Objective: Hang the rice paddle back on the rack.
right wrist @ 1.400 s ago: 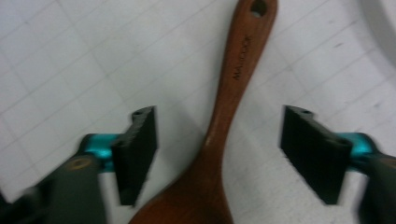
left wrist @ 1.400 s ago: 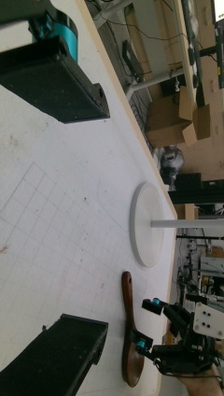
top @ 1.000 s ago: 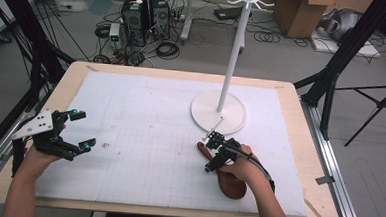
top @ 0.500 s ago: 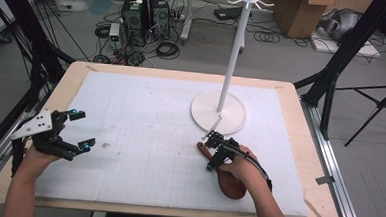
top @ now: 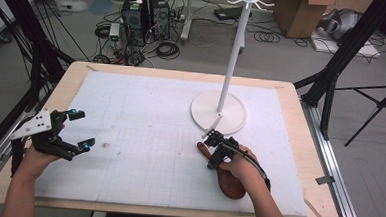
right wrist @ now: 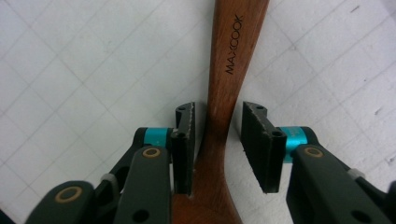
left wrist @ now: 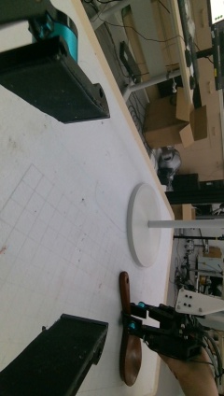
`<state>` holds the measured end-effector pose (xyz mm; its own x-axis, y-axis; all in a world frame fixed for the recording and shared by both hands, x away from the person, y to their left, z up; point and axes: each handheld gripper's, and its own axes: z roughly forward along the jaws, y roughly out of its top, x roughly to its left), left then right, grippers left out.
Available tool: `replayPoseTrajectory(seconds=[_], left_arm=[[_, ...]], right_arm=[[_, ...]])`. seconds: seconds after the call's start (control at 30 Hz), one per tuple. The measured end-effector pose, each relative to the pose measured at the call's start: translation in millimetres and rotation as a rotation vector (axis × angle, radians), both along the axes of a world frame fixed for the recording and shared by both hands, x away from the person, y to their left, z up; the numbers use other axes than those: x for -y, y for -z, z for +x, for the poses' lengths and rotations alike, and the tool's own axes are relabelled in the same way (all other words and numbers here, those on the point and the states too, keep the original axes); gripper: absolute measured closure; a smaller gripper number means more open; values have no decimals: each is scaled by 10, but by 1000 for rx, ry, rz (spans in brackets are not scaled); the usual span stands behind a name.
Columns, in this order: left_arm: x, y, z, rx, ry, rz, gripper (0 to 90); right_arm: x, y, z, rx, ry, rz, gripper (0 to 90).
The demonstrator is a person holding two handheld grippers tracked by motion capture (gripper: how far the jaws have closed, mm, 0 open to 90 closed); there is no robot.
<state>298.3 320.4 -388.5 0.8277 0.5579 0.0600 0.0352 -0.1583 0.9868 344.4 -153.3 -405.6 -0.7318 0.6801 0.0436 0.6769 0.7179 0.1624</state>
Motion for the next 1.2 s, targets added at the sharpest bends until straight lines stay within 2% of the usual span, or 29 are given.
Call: replayPoseTrajectory(seconds=[0.03,0.33,0.6,0.67,0.7,0.9,1.07,1.17,1.2], left_arm=[[0,0,0,0,0,-1,18],[-6,-7,-3,5,2,1,18],[-19,-8,-8,6,-1,-5,18],[-18,-8,-8,6,-1,-5,18],[-18,-7,-7,7,-1,-5,18],[-18,-8,-9,6,-2,-5,18],[-25,-2,-5,3,-3,-8,18],[-23,-1,-2,3,-1,-2,18],[-20,1,-1,3,-1,-2,18]], right_arm=[[3,2,6,10,-20,-14,665],[-64,-1,-15,15,-21,-52,708],[-75,0,-12,10,-33,-56,745],[-83,0,-20,20,-44,-53,783],[-92,4,-40,43,-63,-52,786],[-89,-2,-56,53,-93,-58,789],[-53,-4,-63,65,-105,-27,789],[-22,-22,-83,73,-87,2,789],[-6,-31,-87,63,-89,8,789]])
